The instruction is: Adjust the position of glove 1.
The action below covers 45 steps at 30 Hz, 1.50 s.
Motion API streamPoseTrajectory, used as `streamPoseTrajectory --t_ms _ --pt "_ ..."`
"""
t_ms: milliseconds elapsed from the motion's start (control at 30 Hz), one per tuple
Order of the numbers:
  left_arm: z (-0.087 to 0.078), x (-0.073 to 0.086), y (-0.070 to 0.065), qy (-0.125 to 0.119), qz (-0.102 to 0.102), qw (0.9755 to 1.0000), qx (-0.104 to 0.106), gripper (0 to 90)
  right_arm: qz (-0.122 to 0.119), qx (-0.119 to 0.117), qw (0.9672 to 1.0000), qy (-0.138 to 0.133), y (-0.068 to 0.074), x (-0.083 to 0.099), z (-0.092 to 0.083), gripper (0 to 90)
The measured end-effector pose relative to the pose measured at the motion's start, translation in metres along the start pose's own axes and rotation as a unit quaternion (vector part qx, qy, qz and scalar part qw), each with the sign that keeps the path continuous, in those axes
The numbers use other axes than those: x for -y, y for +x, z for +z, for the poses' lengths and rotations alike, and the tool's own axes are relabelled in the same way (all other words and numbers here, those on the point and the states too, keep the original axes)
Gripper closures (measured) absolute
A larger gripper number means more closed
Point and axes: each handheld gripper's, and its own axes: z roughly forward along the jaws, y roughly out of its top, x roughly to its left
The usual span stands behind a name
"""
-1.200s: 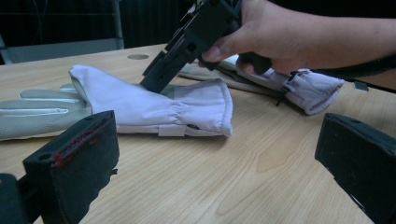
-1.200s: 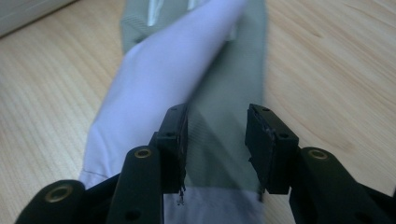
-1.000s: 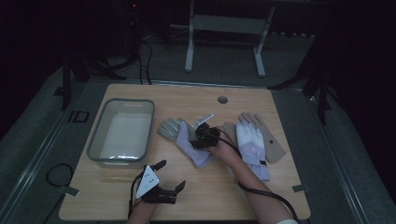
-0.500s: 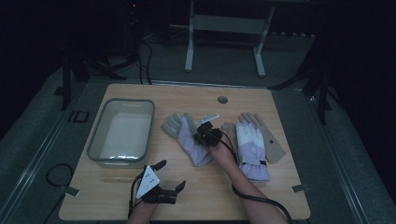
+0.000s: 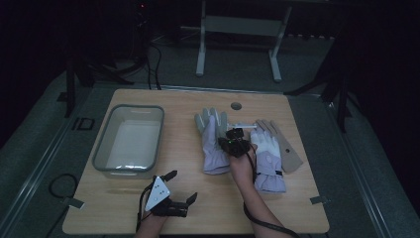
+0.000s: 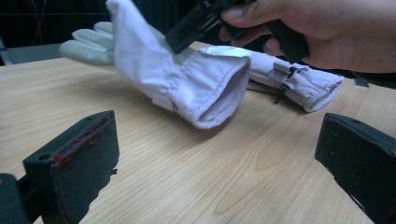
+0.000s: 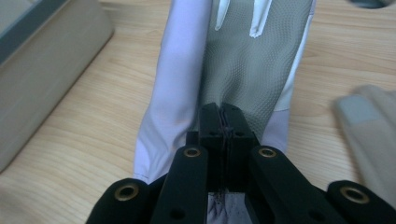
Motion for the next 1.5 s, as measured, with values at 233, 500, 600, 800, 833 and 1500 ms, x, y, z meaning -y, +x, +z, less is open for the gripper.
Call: streamPoseTrajectory --t_ms 233,500,600,800,833,1500 --pt "0.000 0.000 0.001 0.001 -0.002 1.0000 0.007 0.0 0.031 0.013 0.9994 0.008 -0.014 0.016 0.007 88.2" --pt "0.001 0.000 0.002 0.004 -0.004 0.9999 0.008 0.0 0.030 0.041 0.9979 0.039 -0.021 0.029 0.031 83.6" --pt "0.001 0.000 0.001 0.004 -0.002 1.0000 0.007 0.0 0.020 0.045 0.9981 0.038 -0.020 0.029 0.032 75.2" --pt "0.001 0.000 0.001 0.004 -0.001 1.0000 0.006 0.0 -0.018 0.041 0.9976 0.053 -0.019 0.021 0.024 59.3" --pt "0.001 0.000 0.001 0.004 -0.001 1.0000 0.006 0.0 -0.022 0.038 0.9976 0.053 -0.019 0.020 0.022 58.0" --pt "0.001 0.000 0.000 0.003 0.000 1.0000 0.000 0.0 -0.087 0.006 0.9948 0.054 -0.053 -0.004 -0.043 51.9"
